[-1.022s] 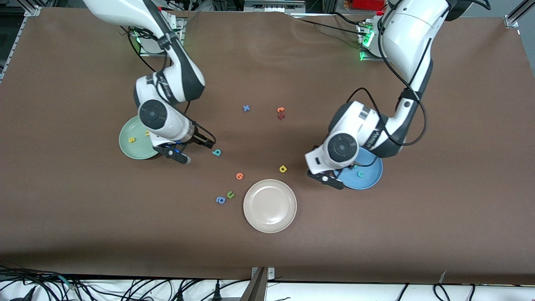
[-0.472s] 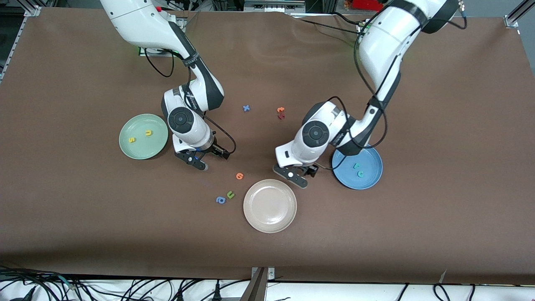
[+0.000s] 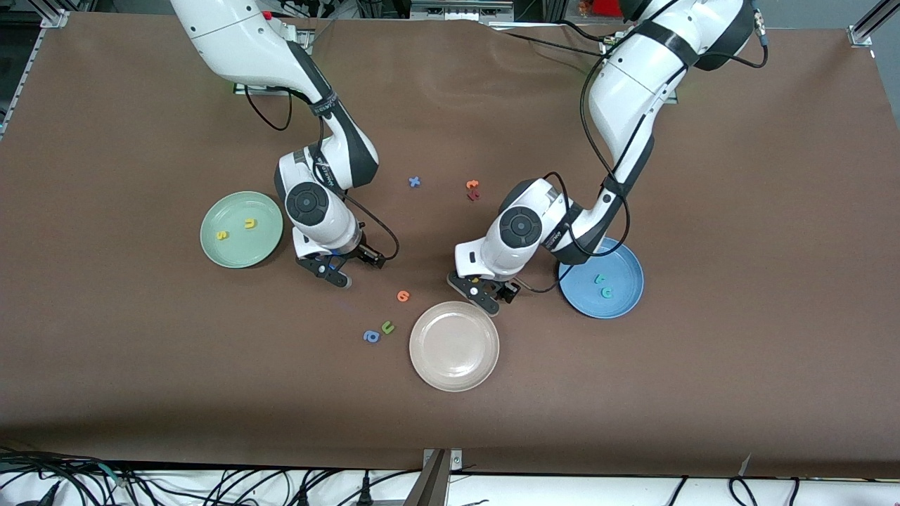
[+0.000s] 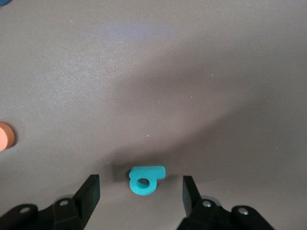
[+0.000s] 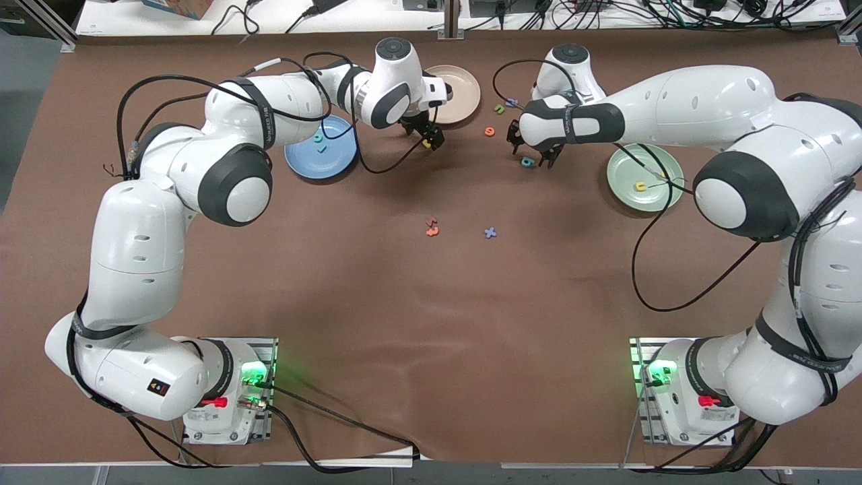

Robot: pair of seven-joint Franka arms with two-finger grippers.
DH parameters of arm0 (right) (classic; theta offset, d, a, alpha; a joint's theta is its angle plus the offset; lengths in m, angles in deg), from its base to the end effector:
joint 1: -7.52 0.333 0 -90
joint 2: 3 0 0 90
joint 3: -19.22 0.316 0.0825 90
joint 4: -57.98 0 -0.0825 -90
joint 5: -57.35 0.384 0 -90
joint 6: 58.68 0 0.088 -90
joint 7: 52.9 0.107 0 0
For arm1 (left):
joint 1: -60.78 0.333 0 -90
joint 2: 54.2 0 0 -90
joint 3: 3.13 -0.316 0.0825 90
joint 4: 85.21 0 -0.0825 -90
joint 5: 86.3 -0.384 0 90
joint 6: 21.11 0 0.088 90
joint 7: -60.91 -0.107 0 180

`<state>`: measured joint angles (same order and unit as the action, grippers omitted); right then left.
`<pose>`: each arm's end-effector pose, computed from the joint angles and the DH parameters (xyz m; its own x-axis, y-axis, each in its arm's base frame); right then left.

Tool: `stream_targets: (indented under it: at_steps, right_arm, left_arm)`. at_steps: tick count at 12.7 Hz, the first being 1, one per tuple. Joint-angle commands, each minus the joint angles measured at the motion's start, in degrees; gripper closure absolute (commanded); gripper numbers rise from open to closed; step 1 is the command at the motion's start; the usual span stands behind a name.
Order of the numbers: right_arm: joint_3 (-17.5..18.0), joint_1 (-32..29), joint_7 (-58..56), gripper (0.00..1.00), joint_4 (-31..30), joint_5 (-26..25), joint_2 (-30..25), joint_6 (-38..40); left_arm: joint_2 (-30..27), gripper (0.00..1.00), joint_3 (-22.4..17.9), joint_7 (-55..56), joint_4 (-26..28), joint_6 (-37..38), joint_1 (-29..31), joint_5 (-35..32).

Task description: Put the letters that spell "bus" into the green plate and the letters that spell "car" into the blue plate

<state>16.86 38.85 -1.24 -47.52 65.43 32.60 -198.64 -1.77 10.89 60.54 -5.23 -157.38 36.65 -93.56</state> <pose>0.5611 0.3125 0.1865 0.8774 -0.4755 -0.0641 -0.4777 -0.8782 -0.0230 0.6039 -0.4242 0.1750 0.7902 -0.6055 0.0943 -0.6126 -0.7844 0.0971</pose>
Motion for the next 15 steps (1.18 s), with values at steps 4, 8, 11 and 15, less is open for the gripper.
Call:
stream_targets:
  at_steps: [4,8,11,15]
  right_arm:
    - [-0.36,1.1,0.38,0.48,1.09,0.62,2.37,-1.63]
    - [-0.36,1.28,0.11,0.59,0.91,0.62,2.81,-1.54]
    - [-0.36,1.28,-0.33,0.86,1.0,0.62,2.72,-1.28]
    - [-0.97,0.58,-2.07,0.87,1.96,0.36,-0.6,5.46]
  left_arm:
    - [1.18,0.23,-2.32,-1.83,-0.79,-0.58,-3.64,0.22]
    - [1.18,0.61,-2.95,-1.83,-0.79,-0.58,-4.17,-5.4]
    - [0.83,0.68,-2.95,-1.57,-0.79,-0.4,-3.83,-5.49]
    - [-1.63,0.72,-2.51,-1.66,-0.61,3.79,0.3,-5.4]
